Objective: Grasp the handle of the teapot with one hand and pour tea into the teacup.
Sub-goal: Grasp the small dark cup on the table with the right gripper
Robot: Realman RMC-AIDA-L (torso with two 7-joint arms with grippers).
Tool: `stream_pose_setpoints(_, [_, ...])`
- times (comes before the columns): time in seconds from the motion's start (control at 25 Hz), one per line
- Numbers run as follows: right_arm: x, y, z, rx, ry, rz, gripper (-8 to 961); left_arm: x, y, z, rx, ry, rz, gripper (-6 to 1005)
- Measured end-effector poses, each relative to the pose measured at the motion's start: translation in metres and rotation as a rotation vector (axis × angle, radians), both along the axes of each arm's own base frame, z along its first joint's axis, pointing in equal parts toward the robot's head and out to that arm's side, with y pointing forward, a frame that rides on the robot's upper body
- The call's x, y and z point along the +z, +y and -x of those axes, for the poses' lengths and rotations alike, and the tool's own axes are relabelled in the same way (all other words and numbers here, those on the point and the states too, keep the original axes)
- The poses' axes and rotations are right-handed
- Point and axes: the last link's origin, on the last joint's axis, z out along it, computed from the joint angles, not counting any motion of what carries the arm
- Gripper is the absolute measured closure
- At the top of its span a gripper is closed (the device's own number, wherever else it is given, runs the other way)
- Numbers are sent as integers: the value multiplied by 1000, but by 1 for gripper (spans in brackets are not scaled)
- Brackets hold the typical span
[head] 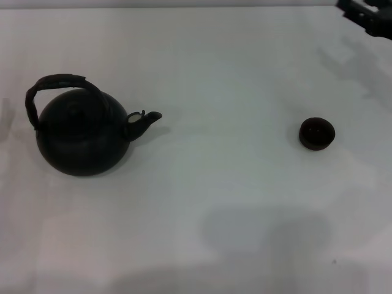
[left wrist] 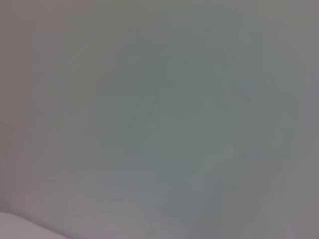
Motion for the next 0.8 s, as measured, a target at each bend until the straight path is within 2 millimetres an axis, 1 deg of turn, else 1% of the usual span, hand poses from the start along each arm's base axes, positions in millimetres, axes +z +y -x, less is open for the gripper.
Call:
stream_pose_setpoints(0.16, [9,5,28,101,-157,216,132,1,1,-1,-3,1,-3,123])
stream_pose_setpoints(0.32, [10,0,61,196,-310,375,135,2,2,0,0,1,-8,124])
stream_pose_setpoints(0.36, [9,-3,76,210,-396,453,136,2,2,0,2,2,-7,124])
stream_pose_setpoints(0.4, [9,-3,76,210,-396,453,137,2,2,0,2,2,-7,124])
stream_pose_setpoints(0.44, [7,-5,83,206,-440,490,138,2,2,0,2,3,-6,124])
stream_pose_setpoints(0.6, [-10,-11,106,159,-629,604,141,2,3,0,4,4,-7,124])
stream_pose_setpoints(0.72, [-25,-13,121,135,-778,632,145,2,4,0,1,4,-4,125])
stream_pose_setpoints(0.76, [-35,-14,129,126,-854,640,146,2,4,-1,0,5,-4,125])
stream_pose_setpoints(0.8, [-40,-14,131,119,-885,644,148,2,5,-1,0,5,-3,125])
